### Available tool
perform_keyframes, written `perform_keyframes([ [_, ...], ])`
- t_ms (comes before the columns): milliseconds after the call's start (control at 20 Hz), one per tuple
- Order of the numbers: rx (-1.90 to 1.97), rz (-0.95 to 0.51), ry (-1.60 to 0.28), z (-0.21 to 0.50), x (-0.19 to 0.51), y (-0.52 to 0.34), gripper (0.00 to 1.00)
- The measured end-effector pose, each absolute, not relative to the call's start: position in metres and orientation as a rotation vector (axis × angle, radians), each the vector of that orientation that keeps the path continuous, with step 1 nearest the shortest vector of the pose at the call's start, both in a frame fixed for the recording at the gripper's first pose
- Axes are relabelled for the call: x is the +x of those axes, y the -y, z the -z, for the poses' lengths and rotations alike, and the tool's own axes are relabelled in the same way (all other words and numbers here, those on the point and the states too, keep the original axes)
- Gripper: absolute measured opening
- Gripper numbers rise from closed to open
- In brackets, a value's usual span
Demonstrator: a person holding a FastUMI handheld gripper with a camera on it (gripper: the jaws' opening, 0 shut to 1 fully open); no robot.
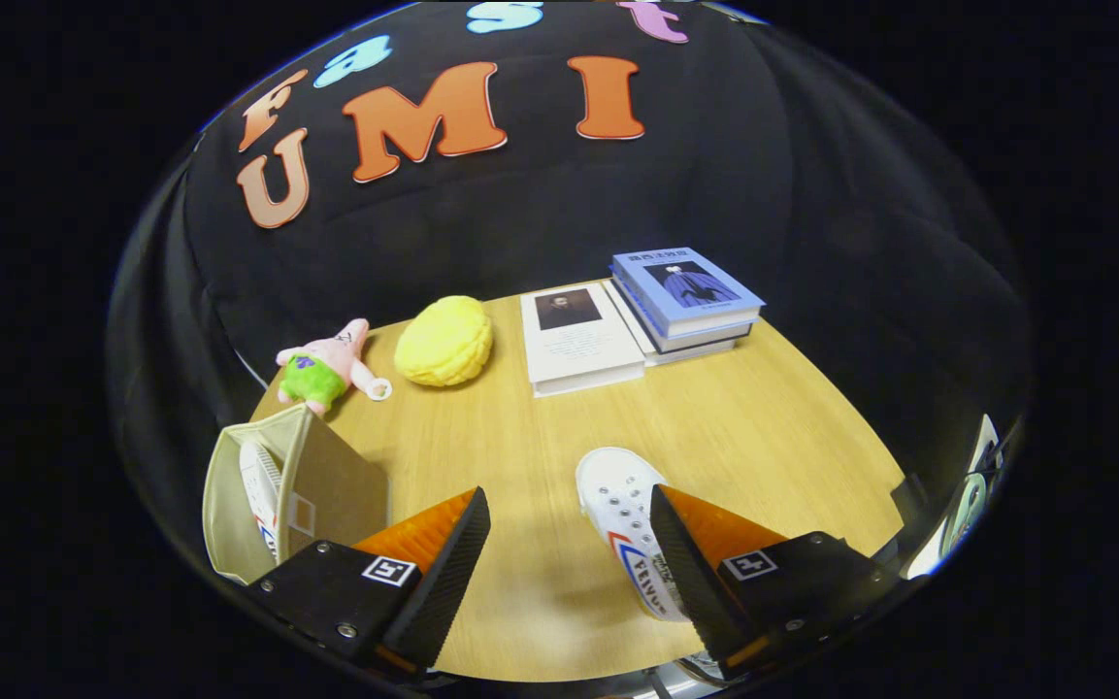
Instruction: Open the storage box then place both shoes into the box .Put the left shoe in first, then the right shoe, with the right side of both shoes facing outward in a uniform manner.
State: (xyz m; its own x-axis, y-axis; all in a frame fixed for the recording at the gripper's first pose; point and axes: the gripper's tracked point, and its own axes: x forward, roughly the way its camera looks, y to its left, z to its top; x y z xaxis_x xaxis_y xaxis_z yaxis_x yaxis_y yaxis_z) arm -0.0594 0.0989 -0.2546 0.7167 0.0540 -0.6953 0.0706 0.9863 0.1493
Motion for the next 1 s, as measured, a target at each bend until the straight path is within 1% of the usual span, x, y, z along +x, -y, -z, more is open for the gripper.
perform_keyframes([
  [250,0.178,0.09,-0.813,0.286,-0.075,-0.048,0.99],
  [500,0.195,0.12,-0.873,0.323,-0.085,-0.022,0.99],
  [800,0.206,0.081,-0.952,0.359,-0.091,-0.016,0.98],
  [1000,0.181,0.019,-0.991,0.379,-0.09,-0.024,0.94],
])
